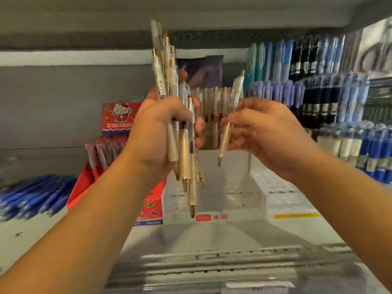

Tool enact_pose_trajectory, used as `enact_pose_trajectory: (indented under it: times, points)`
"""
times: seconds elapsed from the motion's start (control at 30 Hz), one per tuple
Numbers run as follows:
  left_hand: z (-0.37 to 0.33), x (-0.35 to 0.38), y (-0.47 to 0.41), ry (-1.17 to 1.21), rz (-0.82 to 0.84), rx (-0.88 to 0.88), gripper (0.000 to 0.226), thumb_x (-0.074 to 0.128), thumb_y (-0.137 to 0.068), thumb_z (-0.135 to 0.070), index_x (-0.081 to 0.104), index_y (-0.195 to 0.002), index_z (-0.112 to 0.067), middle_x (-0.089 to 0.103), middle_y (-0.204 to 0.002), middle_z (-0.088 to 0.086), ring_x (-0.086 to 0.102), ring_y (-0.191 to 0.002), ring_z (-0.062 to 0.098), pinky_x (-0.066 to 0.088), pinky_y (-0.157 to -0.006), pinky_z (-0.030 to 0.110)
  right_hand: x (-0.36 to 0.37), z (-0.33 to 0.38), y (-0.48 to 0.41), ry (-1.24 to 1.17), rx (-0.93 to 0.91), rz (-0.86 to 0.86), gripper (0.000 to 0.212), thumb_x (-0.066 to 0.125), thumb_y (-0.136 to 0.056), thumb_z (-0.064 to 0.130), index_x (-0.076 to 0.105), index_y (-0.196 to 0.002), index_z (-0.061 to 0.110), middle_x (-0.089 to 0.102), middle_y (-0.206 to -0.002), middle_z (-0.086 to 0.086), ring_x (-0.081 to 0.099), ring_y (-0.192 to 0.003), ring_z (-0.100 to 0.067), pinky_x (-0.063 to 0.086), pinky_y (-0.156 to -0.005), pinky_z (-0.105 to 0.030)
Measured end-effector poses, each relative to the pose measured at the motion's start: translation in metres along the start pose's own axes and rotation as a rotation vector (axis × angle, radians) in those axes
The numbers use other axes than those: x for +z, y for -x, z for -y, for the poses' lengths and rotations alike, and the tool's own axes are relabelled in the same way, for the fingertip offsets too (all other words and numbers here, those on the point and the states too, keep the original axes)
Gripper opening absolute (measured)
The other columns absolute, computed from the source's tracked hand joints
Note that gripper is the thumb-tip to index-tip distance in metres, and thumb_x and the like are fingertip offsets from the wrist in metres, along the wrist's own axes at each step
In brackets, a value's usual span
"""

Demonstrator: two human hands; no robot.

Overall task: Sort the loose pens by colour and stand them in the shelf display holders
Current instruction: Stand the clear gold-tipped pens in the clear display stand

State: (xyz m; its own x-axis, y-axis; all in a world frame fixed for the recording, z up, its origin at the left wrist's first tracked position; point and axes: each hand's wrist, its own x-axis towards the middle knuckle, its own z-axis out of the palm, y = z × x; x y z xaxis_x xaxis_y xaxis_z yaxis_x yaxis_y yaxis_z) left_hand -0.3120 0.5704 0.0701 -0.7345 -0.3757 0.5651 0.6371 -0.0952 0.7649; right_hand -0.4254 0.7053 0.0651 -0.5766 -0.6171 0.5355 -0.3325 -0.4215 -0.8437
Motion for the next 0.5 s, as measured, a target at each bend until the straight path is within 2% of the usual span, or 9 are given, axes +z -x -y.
enact_pose_trajectory:
  times: [0.2,0.27,0.33,0.4,0.5]
  points:
    - [-0.006,-0.021,-0.007,-0.171,-0.182,0.008,0.048,0.050,-0.059,-0.003,0.044,-0.106,-0.005,0.047,-0.077,0.012,0.048,-0.054,0.022,0.041,-0.047,0.030,0.017,-0.008,-0.019,0.239,-0.186,0.054,0.027,0.075,-0.084,0.010,0.054,-0.099,0.018,0.070,-0.079,-0.003,0.069,-0.060,-0.014,0.057,-0.051,-0.028]
    - [-0.008,-0.030,-0.009,-0.211,-0.229,0.009,0.044,0.051,-0.060,-0.005,0.048,-0.104,-0.003,0.048,-0.071,0.010,0.049,-0.054,0.022,0.042,-0.047,0.029,0.024,-0.011,-0.025,0.349,-0.228,0.076,0.039,0.075,-0.085,0.013,0.047,-0.109,0.025,0.069,-0.079,-0.006,0.069,-0.063,-0.017,0.061,-0.056,-0.037]
    - [-0.008,-0.038,-0.009,-0.207,-0.232,0.008,0.031,0.049,-0.061,-0.005,0.052,-0.092,-0.002,0.047,-0.066,0.008,0.048,-0.053,0.021,0.042,-0.046,0.028,0.033,-0.015,-0.030,0.438,-0.271,0.093,0.052,0.073,-0.086,0.013,0.039,-0.122,0.030,0.067,-0.075,-0.010,0.068,-0.062,-0.020,0.061,-0.060,-0.043]
    - [-0.006,-0.045,-0.010,-0.176,-0.216,-0.020,0.018,0.048,-0.061,-0.005,0.050,-0.080,-0.005,0.046,-0.065,0.007,0.047,-0.051,0.020,0.041,-0.045,0.027,0.043,-0.020,-0.035,0.519,-0.312,0.102,0.062,0.071,-0.087,0.011,0.033,-0.131,0.034,0.066,-0.072,-0.012,0.065,-0.057,-0.018,0.058,-0.055,-0.040]
    - [-0.007,-0.057,-0.016,-0.152,-0.176,-0.062,0.021,0.046,-0.061,-0.004,0.049,-0.082,-0.007,0.045,-0.067,0.007,0.046,-0.051,0.019,0.039,-0.044,0.027,0.056,-0.029,-0.046,0.640,-0.298,0.081,0.071,0.073,-0.085,0.016,0.029,-0.132,0.047,0.065,-0.073,-0.003,0.065,-0.057,-0.011,0.058,-0.052,-0.038]
